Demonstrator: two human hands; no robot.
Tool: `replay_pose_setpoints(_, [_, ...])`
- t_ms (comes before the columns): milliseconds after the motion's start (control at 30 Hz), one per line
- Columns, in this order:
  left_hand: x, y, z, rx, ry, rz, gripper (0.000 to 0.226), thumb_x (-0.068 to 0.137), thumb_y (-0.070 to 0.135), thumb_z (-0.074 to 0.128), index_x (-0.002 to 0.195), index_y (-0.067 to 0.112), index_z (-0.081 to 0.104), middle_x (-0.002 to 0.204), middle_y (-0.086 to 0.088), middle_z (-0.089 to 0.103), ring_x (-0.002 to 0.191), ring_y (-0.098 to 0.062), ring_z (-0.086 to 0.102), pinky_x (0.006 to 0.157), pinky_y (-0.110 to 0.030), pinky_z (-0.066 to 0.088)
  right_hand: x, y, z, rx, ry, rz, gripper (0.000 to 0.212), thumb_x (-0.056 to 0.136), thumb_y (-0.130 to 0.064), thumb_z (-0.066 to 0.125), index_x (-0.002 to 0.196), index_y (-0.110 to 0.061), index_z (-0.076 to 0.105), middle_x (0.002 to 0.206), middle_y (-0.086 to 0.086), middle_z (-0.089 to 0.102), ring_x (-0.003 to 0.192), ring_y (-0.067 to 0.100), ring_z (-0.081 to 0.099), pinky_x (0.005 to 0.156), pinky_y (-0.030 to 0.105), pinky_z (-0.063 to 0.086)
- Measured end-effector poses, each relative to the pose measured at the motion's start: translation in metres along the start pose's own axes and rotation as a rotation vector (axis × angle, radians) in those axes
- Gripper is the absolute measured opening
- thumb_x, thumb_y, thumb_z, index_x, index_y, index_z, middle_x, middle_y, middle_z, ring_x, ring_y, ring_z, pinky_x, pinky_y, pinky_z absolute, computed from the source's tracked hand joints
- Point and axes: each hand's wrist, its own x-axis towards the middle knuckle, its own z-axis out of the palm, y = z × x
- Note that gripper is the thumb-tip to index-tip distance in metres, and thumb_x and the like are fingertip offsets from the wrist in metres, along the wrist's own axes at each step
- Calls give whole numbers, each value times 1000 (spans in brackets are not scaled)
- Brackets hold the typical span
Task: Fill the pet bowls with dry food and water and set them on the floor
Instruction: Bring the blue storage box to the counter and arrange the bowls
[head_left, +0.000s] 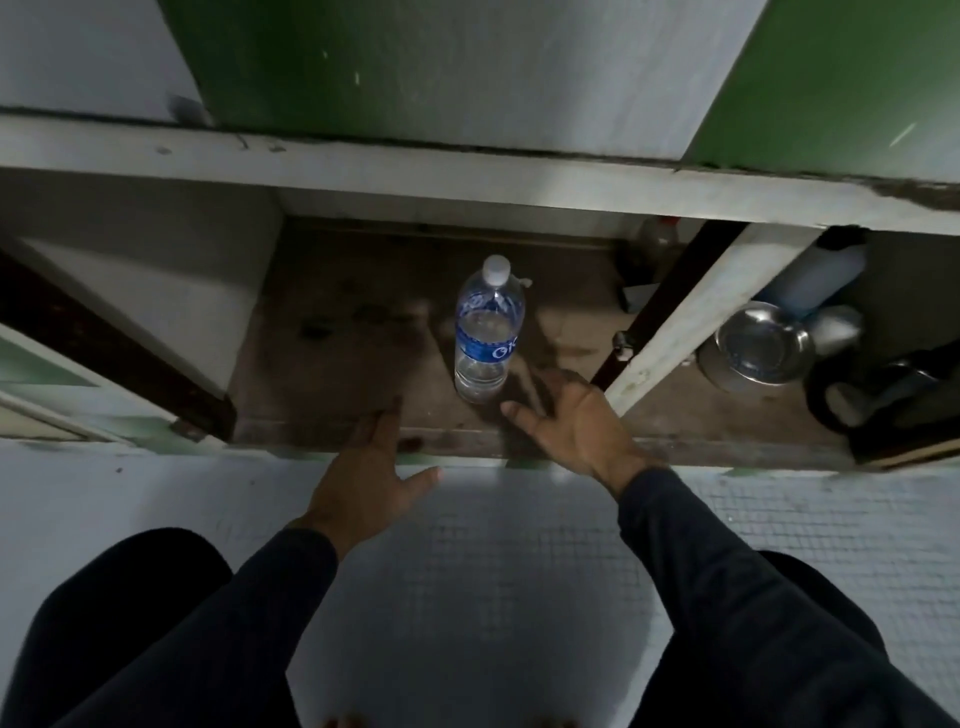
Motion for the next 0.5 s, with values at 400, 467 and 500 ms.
replay_pose_setpoints(400, [53,12,10,-376,14,81,118,74,45,89,160,45,8,154,26,26,109,27,47,89,-8,42,63,-25,-24,419,147,-113,89,80,-62,74,154,-32,35,153,-5,48,136,17,49,107,34,43])
replay_pose_setpoints(467, [67,11,17,-418,3,87,121,71,44,90,159,49,8,158,25,27,108,13,57,86,-13,48,75,-25,-24,493,142,-105,89,76,-61,78,151,-31,41,147,-7,53,129,13,54,108,38,47])
replay_pose_setpoints(500, [75,10,20,-437,0,85,123,69,44,91,159,51,7,159,24,26,108,8,60,86,-17,52,80,-25,-24,517,133,-119,81,76,-58,80,145,-32,47,137,-12,59,120,6,58,105,35,49])
